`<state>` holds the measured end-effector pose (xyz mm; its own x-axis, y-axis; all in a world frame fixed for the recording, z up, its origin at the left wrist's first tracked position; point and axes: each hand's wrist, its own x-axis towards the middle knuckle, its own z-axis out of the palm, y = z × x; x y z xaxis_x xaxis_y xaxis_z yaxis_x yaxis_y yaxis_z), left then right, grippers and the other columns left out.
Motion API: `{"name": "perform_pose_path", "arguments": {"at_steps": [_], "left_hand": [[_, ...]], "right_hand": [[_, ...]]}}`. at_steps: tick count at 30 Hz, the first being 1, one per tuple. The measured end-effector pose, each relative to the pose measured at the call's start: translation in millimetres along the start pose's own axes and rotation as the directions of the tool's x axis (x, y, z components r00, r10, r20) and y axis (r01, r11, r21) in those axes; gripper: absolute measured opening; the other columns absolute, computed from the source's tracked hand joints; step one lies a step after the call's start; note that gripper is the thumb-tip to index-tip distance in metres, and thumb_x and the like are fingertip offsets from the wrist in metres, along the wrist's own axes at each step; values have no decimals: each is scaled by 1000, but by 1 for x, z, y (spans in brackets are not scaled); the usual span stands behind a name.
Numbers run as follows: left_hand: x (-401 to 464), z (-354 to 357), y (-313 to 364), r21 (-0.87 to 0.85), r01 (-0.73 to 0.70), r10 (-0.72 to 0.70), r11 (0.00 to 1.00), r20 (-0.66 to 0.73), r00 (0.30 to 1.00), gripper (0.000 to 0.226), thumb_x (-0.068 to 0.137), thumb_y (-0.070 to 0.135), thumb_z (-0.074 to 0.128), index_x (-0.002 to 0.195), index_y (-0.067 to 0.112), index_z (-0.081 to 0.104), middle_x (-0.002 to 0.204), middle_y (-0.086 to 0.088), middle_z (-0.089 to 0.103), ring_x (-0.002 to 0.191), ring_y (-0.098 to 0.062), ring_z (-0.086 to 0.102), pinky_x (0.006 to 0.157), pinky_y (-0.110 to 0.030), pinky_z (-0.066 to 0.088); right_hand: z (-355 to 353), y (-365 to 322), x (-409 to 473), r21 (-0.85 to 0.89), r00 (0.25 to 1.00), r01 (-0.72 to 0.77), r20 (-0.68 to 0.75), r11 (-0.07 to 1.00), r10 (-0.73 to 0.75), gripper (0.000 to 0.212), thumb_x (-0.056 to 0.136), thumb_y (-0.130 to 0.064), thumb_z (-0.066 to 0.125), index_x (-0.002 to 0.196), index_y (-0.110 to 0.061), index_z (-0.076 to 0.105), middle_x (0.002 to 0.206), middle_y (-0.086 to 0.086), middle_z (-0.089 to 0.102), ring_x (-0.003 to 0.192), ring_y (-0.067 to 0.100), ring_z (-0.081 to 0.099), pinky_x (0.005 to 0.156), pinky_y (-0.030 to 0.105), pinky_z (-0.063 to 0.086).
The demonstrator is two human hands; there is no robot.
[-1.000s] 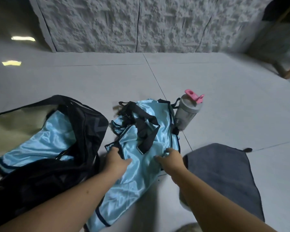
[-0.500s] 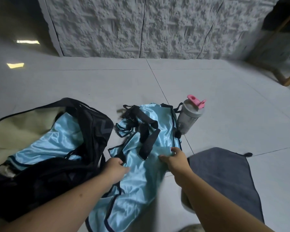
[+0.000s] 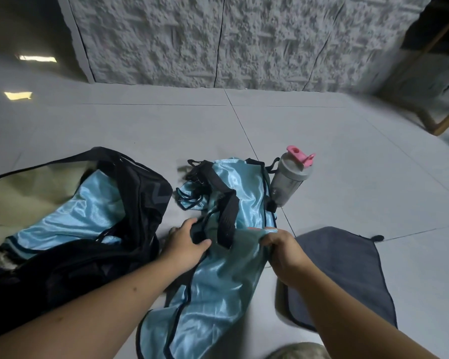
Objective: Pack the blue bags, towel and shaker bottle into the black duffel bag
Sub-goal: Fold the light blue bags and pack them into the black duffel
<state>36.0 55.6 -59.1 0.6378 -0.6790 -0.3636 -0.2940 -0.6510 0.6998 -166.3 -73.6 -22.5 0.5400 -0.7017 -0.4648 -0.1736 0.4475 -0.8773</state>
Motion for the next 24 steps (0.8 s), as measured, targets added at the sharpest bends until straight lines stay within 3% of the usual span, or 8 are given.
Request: {"name": "perform_pose_path", "arguments": {"at_steps": [4, 6, 8, 10, 14, 16, 18, 24], "left_hand": [[15, 7, 11, -32, -28, 32, 999, 157, 987, 65, 86, 27, 77, 146, 23, 51, 132, -5, 62, 120, -25, 61, 105, -39, 49], [19, 14, 14, -19, -2, 6, 1000, 203, 979, 41, 86, 23, 77, 124, 14, 63, 111, -4, 72, 100, -22, 68, 91, -35, 56], [19, 18, 15, -13, 25, -22, 1000, 182, 983, 15, 88, 23, 76, 90, 13, 64, 78, -2, 67, 69, -18, 62, 62, -28, 49], [15, 19, 17, -81, 73, -59, 994, 170, 984, 23, 90, 19, 72, 73, 14, 57, 61, -2, 53, 53, -17, 49, 49, -25, 34], [8, 6, 23, -345, 141, -92, 928, 154, 984, 12, 76, 21, 64, 67, 17, 58, 64, -7, 54, 60, -22, 51, 59, -31, 35], [5, -2, 26, -535, 213, -140, 818, 173, 975, 13, 66, 26, 62, 65, 14, 61, 64, -9, 57, 61, -24, 53, 60, -33, 38], [5, -8, 27, -705, 289, -177, 648, 230, 957, 17, 75, 22, 62, 64, 11, 68, 68, -13, 63, 65, -27, 59, 66, -36, 43], [-7, -34, 38, -796, 326, -143, 510, 295, 945, 19, 81, 25, 70, 83, 6, 68, 85, -17, 66, 76, -29, 66, 78, -41, 50]], "right_hand": [[-2, -9, 1, -47, 1000, 22, -16, 999, -23, 66, 42, -8, 61, 105, 3, 78, 97, 27, 72, 93, 39, 66, 94, 48, 48], [-5, -10, 2, -77, 999, 49, -18, 996, -51, 66, 41, -12, 64, 103, -4, 81, 102, 26, 74, 96, 39, 67, 96, 50, 49], [-8, -11, 2, -110, 997, 74, -19, 991, -76, 63, 42, -15, 66, 103, -7, 82, 108, 27, 75, 97, 38, 68, 97, 51, 49], [-11, -12, 2, -103, 994, 91, -43, 991, -96, 52, 49, -6, 63, 97, -2, 82, 101, 31, 74, 92, 39, 68, 94, 53, 50], [-17, -11, 6, -5, 986, 102, -133, 995, -102, 30, 52, -2, 61, 79, 9, 70, 77, 25, 67, 79, 43, 59, 74, 46, 47], [-17, -10, 9, -34, 982, 93, -162, 995, -97, 37, 49, -11, 68, 80, 9, 69, 79, 26, 66, 78, 43, 59, 73, 49, 44], [-16, -9, 10, -60, 977, 85, -192, 995, -95, 39, 52, -16, 69, 83, 9, 69, 82, 27, 68, 79, 42, 61, 74, 52, 45], [-9, -17, 1, -79, 973, 101, -199, 992, -115, 28, 69, -11, 68, 94, -4, 78, 99, 27, 77, 87, 43, 72, 83, 61, 57]]}}
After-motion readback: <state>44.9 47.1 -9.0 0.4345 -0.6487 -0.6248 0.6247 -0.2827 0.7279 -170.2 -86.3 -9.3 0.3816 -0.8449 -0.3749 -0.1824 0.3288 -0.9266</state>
